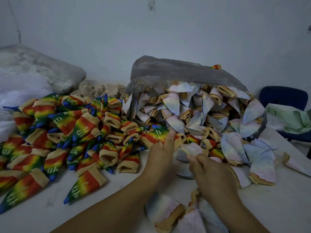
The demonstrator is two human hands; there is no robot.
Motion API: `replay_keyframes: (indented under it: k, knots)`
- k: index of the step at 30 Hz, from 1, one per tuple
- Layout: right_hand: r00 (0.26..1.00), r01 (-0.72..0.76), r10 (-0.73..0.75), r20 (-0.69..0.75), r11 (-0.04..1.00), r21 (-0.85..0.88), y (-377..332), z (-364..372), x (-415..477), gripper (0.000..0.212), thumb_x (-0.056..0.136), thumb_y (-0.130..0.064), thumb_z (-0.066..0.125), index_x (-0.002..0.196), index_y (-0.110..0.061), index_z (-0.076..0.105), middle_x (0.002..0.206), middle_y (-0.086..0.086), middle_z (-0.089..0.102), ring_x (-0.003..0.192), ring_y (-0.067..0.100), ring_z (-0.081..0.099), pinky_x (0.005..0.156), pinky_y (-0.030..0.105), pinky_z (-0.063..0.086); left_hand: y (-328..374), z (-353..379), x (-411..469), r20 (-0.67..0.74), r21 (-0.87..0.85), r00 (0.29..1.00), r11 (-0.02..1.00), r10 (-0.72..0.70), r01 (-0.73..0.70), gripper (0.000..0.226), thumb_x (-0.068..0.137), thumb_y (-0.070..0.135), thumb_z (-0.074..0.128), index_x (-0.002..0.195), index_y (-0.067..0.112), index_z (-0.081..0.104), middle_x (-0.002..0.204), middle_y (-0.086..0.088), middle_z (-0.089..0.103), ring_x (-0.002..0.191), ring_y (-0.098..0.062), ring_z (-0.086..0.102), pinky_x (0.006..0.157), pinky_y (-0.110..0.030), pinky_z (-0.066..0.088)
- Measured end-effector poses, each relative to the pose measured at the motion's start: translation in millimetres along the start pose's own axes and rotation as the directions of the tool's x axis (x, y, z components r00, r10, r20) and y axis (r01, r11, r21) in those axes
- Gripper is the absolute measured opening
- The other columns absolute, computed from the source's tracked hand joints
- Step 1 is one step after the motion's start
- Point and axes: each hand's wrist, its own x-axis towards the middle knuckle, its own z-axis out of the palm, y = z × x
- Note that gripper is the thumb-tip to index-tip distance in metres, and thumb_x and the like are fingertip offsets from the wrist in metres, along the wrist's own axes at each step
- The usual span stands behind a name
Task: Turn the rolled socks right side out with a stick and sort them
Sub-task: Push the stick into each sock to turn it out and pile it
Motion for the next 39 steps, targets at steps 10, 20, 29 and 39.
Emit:
replay_keyframes:
  k: [10,20,29,39]
  knots:
    - [0.994,0.079,-0.084,0.073,0.994,0.072,19,-10,11,0.05,0.084,-0.064,0.028,0.074,-0.027,0.06,0.067,-0.002,0.063,0.065,0.013,0.058,0.062,0.04,0.048,-10,-15,6,0.182,-0.348,0.969,0.911,-0.167,0.222,0.076,0.071,0.068,0.07,0.131,0.023,0.058,0.123,-0.007,0.068,0.115,-0.026,0.064,0.098,-0.042,0.052]
    - [0.996,0.086,-0.086,0.029,0.996,-0.007,29,-11,13,0.062,0.077,-0.07,0.018,0.073,-0.023,0.057,0.064,0.0,0.06,0.061,0.01,0.055,0.058,0.034,0.045,-12,-16,10,0.114,-0.51,0.985,0.844,-0.126,0.167,0.042,0.08,0.049,0.068,0.087,0.008,0.062,0.061,0.002,0.06,0.055,-0.009,0.058,0.056,-0.023,0.047]
    - [0.999,0.007,-0.014,0.034,0.979,0.205,28,-3,12,0.054,0.077,-0.068,0.032,0.068,-0.023,0.059,0.064,-0.002,0.063,0.065,0.013,0.059,0.064,0.042,0.05,-6,-11,5,-0.034,-0.276,0.99,0.954,-0.135,0.12,0.061,0.064,0.072,0.062,0.087,0.015,0.068,0.064,0.007,0.064,0.065,-0.011,0.062,0.064,-0.028,0.048]
    - [0.999,0.048,-0.047,-0.014,0.996,0.072,29,-15,14,0.051,0.078,-0.069,0.027,0.07,-0.029,0.058,0.06,-0.006,0.058,0.06,0.003,0.054,0.058,0.032,0.048,-6,-9,1,0.016,-0.198,0.994,0.974,-0.109,0.11,0.055,0.065,0.079,0.053,0.048,0.026,0.056,0.047,0.009,0.051,0.046,-0.005,0.05,0.056,-0.023,0.04]
